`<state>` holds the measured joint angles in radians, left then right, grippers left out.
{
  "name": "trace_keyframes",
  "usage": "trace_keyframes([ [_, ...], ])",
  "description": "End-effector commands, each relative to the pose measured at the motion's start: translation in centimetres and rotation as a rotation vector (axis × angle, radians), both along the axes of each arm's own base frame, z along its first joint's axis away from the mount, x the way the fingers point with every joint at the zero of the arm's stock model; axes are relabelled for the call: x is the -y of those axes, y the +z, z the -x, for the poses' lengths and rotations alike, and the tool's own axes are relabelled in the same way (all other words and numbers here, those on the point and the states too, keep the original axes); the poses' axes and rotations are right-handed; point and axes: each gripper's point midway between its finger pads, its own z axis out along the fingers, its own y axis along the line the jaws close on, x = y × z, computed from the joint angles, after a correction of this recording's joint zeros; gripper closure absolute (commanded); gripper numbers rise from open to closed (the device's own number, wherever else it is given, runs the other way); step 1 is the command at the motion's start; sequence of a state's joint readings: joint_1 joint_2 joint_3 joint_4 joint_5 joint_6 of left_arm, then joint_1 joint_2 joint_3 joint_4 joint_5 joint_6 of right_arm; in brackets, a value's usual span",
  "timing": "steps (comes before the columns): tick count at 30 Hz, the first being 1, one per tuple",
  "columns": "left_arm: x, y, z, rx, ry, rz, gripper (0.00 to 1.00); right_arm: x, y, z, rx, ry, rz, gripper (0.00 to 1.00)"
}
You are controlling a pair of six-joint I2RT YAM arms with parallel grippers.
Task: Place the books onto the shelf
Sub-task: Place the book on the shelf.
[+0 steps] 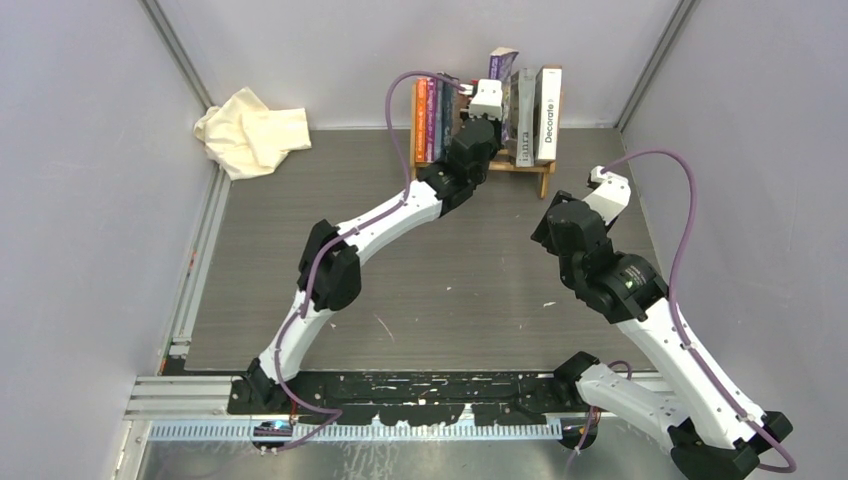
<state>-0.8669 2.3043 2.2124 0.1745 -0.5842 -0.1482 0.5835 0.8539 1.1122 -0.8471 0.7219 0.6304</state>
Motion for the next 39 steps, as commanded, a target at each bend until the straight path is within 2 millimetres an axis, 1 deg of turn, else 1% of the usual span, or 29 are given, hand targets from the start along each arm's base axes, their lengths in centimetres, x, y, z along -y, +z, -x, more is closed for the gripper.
trace_keyframes([
  [1,-1.7,6.6,-1.2,0.137,0.051,0.159,1.00,1.0,0.7,-0.1,0.039,-0.046,0.006,0.39],
  [4,-1.8,5.4,-2.3,0.126,0.061,0.154,1.00,1.1,0.7,-0.2,0.041,-0.053,0.018,0.39],
  [10,-2.3,3.5,-4.5,0.120,0.084,0.147,1.00,1.0,0.6,-0.7,0.039,-0.053,0.034,0.39],
  [14,-2.3,2.1,-6.0,0.109,0.086,0.138,1.00,0.9,0.5,-1.1,0.032,-0.051,0.047,0.39],
  [17,-2.0,0.6,-7.0,0.093,0.084,0.130,1.00,0.8,0.5,-1.5,0.032,-0.046,0.051,0.39],
  [19,-1.9,0.0,-7.4,0.089,0.084,0.133,1.00,0.9,0.5,-1.7,0.029,-0.048,0.055,0.39],
  [25,-1.4,-2.1,-8.2,0.066,0.070,0.131,1.00,1.3,-0.1,-2.4,0.006,-0.054,0.055,0.39],
  [30,-0.7,-3.5,-8.4,0.043,0.050,0.137,1.00,2.0,-0.6,-2.9,-0.009,-0.064,0.051,0.39],
  [33,-0.5,-4.7,-8.6,0.023,0.047,0.139,1.00,2.0,-0.8,-3.1,-0.015,-0.064,0.057,0.39],
  [36,-0.5,-5.7,-8.7,0.010,0.060,0.135,1.00,2.0,-0.9,-3.2,-0.018,-0.066,0.063,0.38],
  [39,-1.2,-6.3,-9.0,0.003,0.099,0.120,1.00,2.2,-0.8,-3.3,-0.020,-0.073,0.068,0.38],
])
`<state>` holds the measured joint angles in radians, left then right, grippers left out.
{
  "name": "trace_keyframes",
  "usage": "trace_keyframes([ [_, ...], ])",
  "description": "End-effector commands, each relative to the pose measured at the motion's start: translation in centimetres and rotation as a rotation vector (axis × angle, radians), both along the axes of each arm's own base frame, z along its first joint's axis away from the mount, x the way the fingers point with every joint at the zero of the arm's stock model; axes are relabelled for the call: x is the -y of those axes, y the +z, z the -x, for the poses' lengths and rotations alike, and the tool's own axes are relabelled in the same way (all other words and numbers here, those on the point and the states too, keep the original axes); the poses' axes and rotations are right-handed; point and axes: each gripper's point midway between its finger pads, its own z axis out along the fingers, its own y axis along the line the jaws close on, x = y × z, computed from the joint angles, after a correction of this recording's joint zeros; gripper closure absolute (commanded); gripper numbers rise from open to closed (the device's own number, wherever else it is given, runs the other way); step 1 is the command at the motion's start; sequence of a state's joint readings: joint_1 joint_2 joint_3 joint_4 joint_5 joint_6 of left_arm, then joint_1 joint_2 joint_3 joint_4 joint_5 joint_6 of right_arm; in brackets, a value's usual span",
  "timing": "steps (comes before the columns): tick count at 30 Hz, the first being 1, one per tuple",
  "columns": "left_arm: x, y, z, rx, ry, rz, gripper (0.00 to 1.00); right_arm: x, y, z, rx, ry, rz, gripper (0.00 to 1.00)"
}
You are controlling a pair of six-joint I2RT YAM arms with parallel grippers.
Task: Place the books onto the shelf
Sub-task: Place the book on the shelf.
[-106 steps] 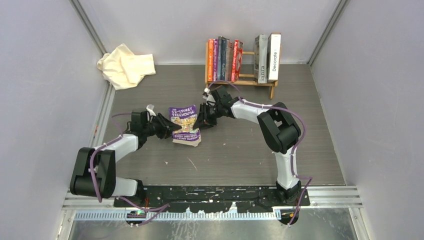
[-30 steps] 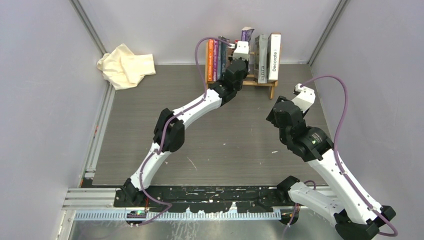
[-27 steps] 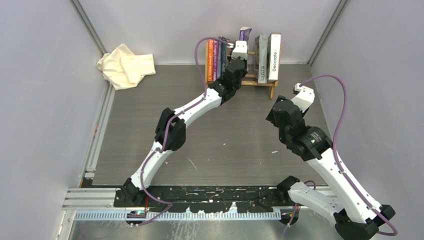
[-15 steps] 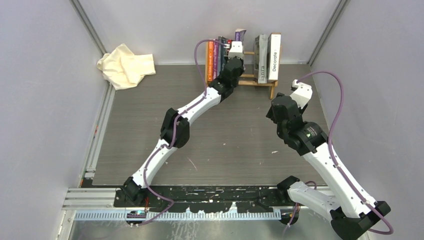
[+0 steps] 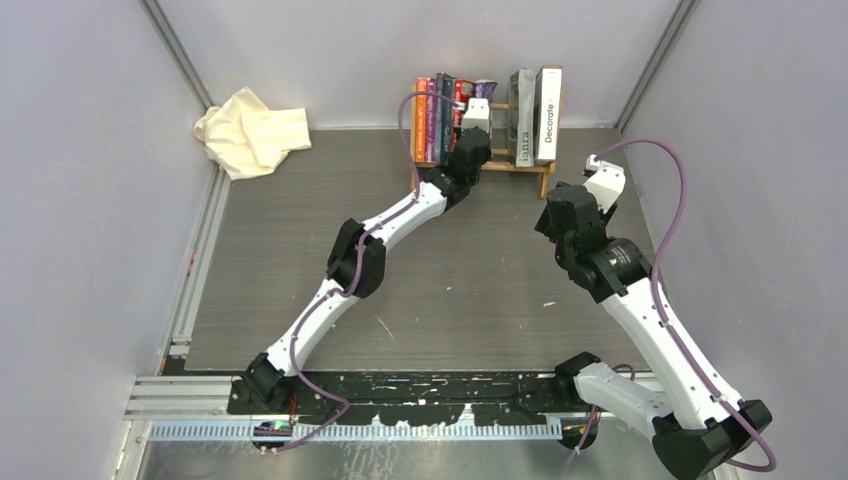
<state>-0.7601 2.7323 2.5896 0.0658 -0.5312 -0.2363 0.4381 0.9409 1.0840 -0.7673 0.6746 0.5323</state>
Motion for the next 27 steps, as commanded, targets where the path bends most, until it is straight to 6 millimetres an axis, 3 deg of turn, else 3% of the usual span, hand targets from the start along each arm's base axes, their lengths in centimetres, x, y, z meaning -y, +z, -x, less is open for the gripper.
trace_keyframes([
  [1,-1.2,7.4,-0.4,0.137,0.069,0.137,1.00,0.1,1.3,-0.7,0.049,-0.009,-0.008,0.38],
  [10,-2.5,6.9,-0.7,0.140,0.140,0.105,1.00,0.0,1.0,-0.9,0.036,-0.017,-0.030,0.38],
  [12,-2.5,6.9,-0.7,0.143,0.141,0.102,0.90,0.0,1.1,-0.9,0.034,-0.018,-0.028,0.37],
  [14,-2.5,6.9,-0.7,0.145,0.140,0.099,0.73,0.0,1.0,-0.9,0.030,-0.018,-0.027,0.37],
  [18,-2.4,6.9,-0.7,0.149,0.137,0.105,0.53,0.0,0.8,-1.0,0.023,-0.022,-0.025,0.37],
  [21,-2.2,7.1,-0.6,0.152,0.127,0.113,0.45,0.0,0.7,-1.1,0.020,-0.024,-0.020,0.37],
  [27,-2.0,8.6,0.0,0.170,0.117,0.123,0.43,0.2,1.0,-1.2,0.022,-0.025,-0.003,0.37],
])
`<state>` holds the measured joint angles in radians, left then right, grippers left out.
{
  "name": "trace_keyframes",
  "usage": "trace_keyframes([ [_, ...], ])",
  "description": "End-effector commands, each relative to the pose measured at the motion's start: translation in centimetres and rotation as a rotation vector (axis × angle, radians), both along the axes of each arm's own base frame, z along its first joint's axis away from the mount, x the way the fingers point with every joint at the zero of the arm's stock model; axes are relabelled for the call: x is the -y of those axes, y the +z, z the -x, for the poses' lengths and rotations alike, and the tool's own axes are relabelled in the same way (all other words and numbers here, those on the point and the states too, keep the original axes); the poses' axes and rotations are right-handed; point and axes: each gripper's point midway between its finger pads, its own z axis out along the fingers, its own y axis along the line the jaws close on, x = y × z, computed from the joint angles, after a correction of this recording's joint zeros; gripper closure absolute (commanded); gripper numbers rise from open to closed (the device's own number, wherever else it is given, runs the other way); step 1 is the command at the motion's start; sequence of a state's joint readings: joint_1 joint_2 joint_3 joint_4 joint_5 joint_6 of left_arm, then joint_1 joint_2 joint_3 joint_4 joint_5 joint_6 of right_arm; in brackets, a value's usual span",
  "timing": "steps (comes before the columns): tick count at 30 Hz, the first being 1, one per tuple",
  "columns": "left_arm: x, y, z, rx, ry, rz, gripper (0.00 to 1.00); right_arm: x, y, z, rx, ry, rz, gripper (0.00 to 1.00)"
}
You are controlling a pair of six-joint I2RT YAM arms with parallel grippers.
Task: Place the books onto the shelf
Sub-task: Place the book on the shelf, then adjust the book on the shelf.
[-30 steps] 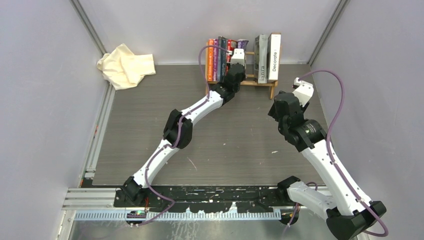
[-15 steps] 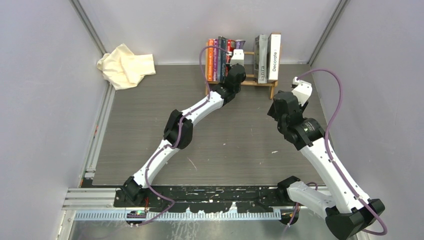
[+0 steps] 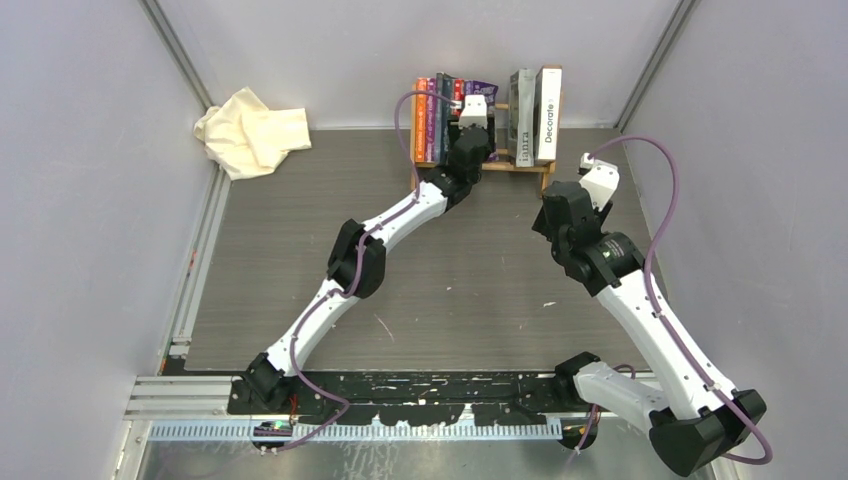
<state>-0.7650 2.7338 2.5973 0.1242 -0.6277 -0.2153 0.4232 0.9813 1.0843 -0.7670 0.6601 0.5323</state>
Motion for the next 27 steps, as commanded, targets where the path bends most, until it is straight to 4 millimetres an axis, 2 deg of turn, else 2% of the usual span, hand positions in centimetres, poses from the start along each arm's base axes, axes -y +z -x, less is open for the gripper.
trace_keyframes([
  [1,-0.8,7.6,0.6,0.128,0.024,0.099,0.42,0.3,2.2,-0.7,0.066,-0.022,-0.010,0.37],
  [6,-1.8,11.4,2.0,0.166,0.039,0.114,0.41,0.2,3.2,-0.9,0.090,-0.012,-0.011,0.37],
  [8,-2.9,14.1,3.0,0.191,0.050,0.131,0.41,-0.1,3.6,-1.2,0.102,-0.006,-0.019,0.37],
  [10,-4.0,16.0,3.9,0.204,0.059,0.133,0.41,-0.4,4.1,-1.6,0.114,0.003,-0.031,0.37],
  [15,-6.8,20.0,6.4,0.226,0.071,0.113,0.38,-1.7,4.9,-3.2,0.133,0.029,-0.054,0.37],
  [18,-8.9,22.3,7.9,0.237,0.092,0.099,0.37,-2.6,5.2,-4.9,0.143,0.048,-0.059,0.37],
  [21,-12.3,22.9,8.8,0.221,0.138,0.107,0.36,-4.1,5.4,-7.2,0.138,0.079,-0.060,0.38],
  [23,-15.1,22.9,9.0,0.195,0.172,0.126,0.36,-5.1,5.3,-8.9,0.133,0.096,-0.058,0.42],
  [25,-18.0,22.0,9.0,0.149,0.208,0.139,0.36,-5.9,5.0,-10.9,0.125,0.102,-0.044,0.50],
  [27,-20.6,21.2,8.7,0.109,0.228,0.169,0.36,-6.6,4.7,-13.0,0.121,0.102,-0.023,0.63],
])
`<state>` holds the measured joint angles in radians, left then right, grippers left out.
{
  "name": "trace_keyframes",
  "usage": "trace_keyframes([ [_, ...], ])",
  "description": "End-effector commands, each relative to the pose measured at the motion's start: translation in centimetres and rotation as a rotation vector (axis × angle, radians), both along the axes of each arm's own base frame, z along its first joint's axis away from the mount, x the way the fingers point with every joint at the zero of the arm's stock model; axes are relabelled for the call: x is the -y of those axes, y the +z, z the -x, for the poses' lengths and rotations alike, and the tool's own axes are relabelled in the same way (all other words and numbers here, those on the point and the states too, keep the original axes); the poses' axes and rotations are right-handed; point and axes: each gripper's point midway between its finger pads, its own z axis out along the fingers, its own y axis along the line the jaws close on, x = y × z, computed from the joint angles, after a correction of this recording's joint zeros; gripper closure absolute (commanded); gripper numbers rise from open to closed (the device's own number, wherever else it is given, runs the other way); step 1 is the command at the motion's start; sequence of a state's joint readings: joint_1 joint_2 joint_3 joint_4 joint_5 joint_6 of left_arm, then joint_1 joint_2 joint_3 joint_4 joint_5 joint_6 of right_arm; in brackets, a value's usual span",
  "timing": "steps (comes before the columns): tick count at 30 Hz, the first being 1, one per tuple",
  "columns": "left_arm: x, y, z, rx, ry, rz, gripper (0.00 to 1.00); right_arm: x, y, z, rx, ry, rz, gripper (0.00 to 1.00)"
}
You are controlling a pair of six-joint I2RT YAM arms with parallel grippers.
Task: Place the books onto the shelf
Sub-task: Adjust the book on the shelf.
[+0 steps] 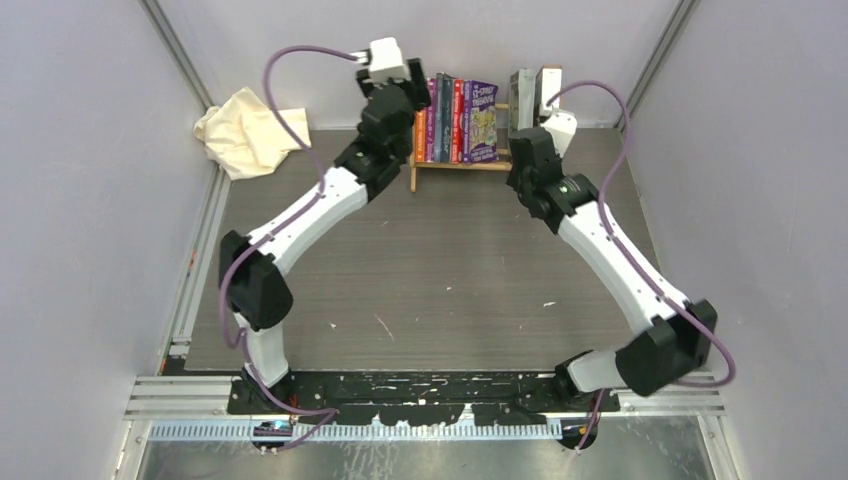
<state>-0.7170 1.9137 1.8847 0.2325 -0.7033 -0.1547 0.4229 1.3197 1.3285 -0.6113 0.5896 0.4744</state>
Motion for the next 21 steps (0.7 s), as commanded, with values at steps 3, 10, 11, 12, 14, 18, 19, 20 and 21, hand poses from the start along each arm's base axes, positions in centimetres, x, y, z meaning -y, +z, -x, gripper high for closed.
trace_keyframes([
  [3,-9.4,-2.1,-1.4,-0.096,0.125,0.110,0.36,-2.5,2.2,-7.0,0.092,0.014,0.022,0.87],
  [10,-14.3,-8.3,-4.2,-0.217,0.161,0.199,0.37,-5.1,-1.1,-13.7,0.052,0.018,0.068,0.99],
  [11,-14.7,-9.0,-4.7,-0.229,0.157,0.206,0.37,-5.1,-1.6,-14.6,0.047,0.009,0.073,0.99],
  [12,-14.8,-9.7,-5.2,-0.241,0.149,0.211,0.38,-5.3,-1.9,-15.4,0.050,0.004,0.068,0.99],
  [14,-15.2,-11.2,-6.4,-0.267,0.136,0.224,0.38,-5.4,-2.6,-17.3,0.052,-0.002,0.055,0.99],
  [18,-15.4,-13.6,-8.5,-0.296,0.118,0.277,0.39,-5.0,-3.7,-20.7,0.050,-0.033,0.069,0.99],
  [19,-15.1,-14.8,-9.2,-0.313,0.105,0.283,0.40,-4.7,-3.9,-21.4,0.052,-0.043,0.068,0.99],
  [20,-14.9,-15.4,-9.9,-0.322,0.094,0.293,0.40,-4.4,-4.2,-22.1,0.053,-0.052,0.065,0.99],
  [21,-14.6,-15.9,-10.5,-0.332,0.082,0.303,0.41,-4.2,-4.4,-22.8,0.058,-0.059,0.058,0.99],
])
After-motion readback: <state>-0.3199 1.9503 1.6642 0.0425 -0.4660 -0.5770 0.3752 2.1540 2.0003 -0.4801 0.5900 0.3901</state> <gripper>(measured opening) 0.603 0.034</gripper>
